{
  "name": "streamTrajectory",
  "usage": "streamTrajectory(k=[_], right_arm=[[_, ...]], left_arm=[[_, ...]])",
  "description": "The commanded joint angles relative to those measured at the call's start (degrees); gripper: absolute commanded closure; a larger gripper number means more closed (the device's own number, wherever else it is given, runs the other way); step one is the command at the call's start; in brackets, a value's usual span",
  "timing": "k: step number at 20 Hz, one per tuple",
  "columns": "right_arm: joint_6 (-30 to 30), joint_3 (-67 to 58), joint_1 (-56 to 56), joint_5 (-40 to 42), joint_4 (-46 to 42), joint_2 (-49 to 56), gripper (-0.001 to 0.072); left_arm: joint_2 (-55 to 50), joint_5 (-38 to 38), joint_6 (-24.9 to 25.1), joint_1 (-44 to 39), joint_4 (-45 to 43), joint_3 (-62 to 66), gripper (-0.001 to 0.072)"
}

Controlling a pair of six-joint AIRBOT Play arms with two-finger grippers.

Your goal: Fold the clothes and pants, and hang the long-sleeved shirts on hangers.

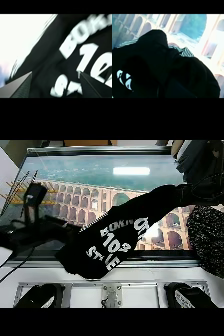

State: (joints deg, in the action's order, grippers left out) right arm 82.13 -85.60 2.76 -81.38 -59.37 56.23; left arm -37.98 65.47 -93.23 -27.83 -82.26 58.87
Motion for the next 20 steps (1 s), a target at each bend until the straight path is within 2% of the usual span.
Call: streamTrajectory(k=[1, 2, 3, 5, 7, 11, 15, 20], right_arm=[[0.5, -0.2, 0.0, -1.9, 0.2, 0.6, 0.0699], [0.5, -0.2, 0.0, -1.9, 0.2, 0.6, 0.0698], [0.5, -0.2, 0.0, -1.9, 0.2, 0.6, 0.0699], [0.4, -0.2, 0.0, -2.2, 0.2, 0.6, 0.0698], [0.4, -0.2, 0.0, -3.1, 0.0, 0.7, 0.0698], [0.5, -0.2, 0.0, -4.2, 0.0, 0.7, 0.0698], [2.0, -0.1, 0.0, -4.2, 0.0, 0.7, 0.0698], [2.2, -0.1, 0.0, -4.2, 0.2, 0.7, 0.0698]], left_arm=[[-11.1, -7.9, 13.5, -5.3, 4.3, 6.1, 0.0097], [-15.5, -7.8, 20.9, -6.0, 6.7, 8.3, 0.0097], [-19.6, -8.0, 26.0, -5.9, 9.0, 10.0, 0.0096], [-27.7, -8.1, 32.0, -4.2, 13.3, 13.8, 0.0097], [-34.6, -6.8, 39.3, -0.6, 21.1, 17.0, 0.0097], [-43.4, 1.0, 54.6, 5.5, 37.5, 19.9, 0.0097], [-49.1, 3.9, 58.4, 6.5, 40.0, 19.8, 0.0097], [-53.4, -1.7, 60.5, 5.3, 40.3, 19.8, 0.0097]])
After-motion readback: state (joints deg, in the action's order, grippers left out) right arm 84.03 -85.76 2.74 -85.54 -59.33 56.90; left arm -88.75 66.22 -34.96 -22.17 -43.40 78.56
